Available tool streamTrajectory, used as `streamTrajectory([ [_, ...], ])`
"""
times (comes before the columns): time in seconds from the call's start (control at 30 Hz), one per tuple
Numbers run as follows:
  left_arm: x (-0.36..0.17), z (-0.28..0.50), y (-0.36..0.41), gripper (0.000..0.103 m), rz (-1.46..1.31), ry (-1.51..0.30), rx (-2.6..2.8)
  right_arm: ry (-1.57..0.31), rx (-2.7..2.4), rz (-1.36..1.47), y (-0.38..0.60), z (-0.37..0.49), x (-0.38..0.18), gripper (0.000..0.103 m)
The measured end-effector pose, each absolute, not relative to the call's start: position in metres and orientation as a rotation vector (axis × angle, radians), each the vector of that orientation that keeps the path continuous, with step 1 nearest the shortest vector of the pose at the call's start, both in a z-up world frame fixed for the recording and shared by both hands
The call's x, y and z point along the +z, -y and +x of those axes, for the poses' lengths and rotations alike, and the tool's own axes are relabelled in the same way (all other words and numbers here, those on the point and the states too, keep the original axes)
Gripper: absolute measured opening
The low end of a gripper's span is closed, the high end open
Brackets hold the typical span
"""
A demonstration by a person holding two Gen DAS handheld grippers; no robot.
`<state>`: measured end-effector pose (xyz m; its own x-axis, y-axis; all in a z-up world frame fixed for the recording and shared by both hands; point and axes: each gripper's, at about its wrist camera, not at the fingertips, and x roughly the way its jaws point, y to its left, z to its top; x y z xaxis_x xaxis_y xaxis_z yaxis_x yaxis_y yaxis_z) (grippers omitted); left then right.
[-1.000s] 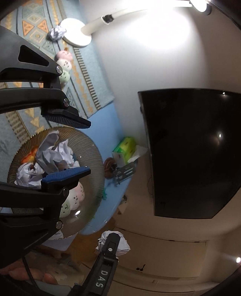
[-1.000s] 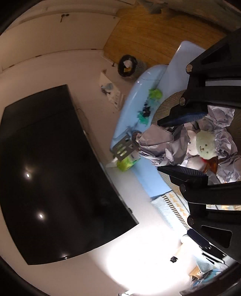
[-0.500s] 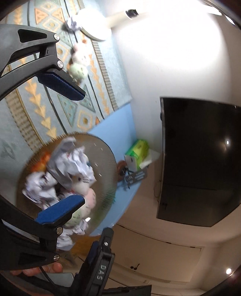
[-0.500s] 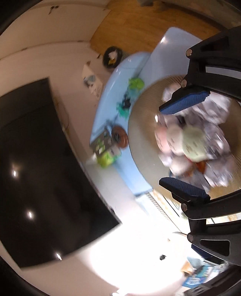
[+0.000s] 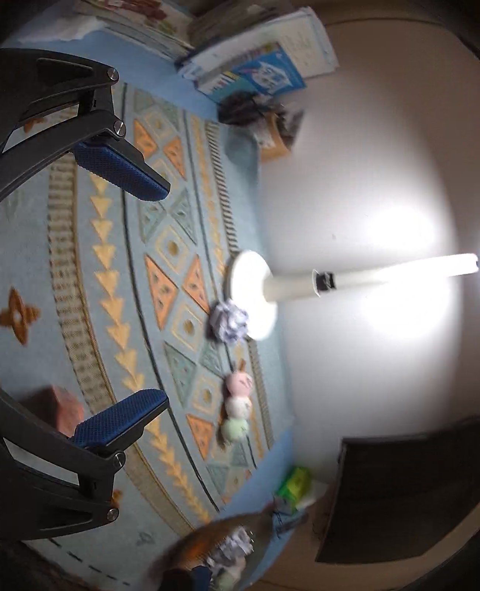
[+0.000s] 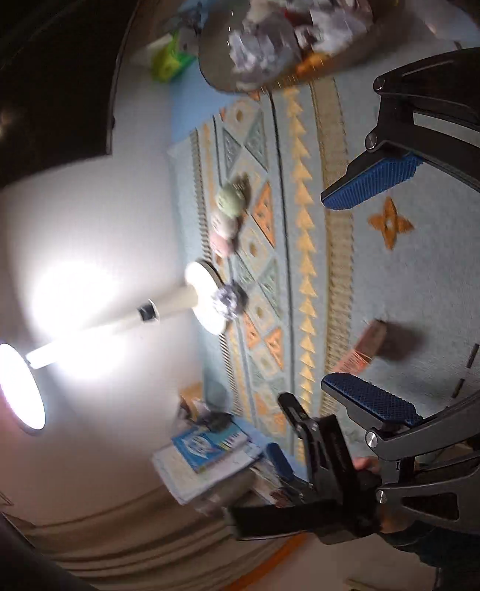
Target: Organize objects
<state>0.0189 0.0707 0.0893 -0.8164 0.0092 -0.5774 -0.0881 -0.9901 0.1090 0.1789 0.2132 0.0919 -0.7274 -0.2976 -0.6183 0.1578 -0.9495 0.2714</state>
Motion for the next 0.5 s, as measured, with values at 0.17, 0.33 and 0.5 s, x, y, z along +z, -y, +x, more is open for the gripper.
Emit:
streamTrajectory([
  [0.17, 0.063, 0.017, -0.048, 0.102, -0.975, -0.134, 2.958, 0.058, -2.651, 1.117, -0.160, 0.174, 0.065, 0.089],
  [0.33, 0.046, 0.016, -0.045, 0.102, -1.038, -0.157, 2.935, -0.003, -2.631, 1.252, -0.158, 0.151, 0.044, 0.069],
  [0.5, 0.048, 0.015, -0.041, 0.102, -1.023, -0.166, 2.942, 0.022, -2.685, 1.304, -0.162, 0.120, 0.040, 0.058],
])
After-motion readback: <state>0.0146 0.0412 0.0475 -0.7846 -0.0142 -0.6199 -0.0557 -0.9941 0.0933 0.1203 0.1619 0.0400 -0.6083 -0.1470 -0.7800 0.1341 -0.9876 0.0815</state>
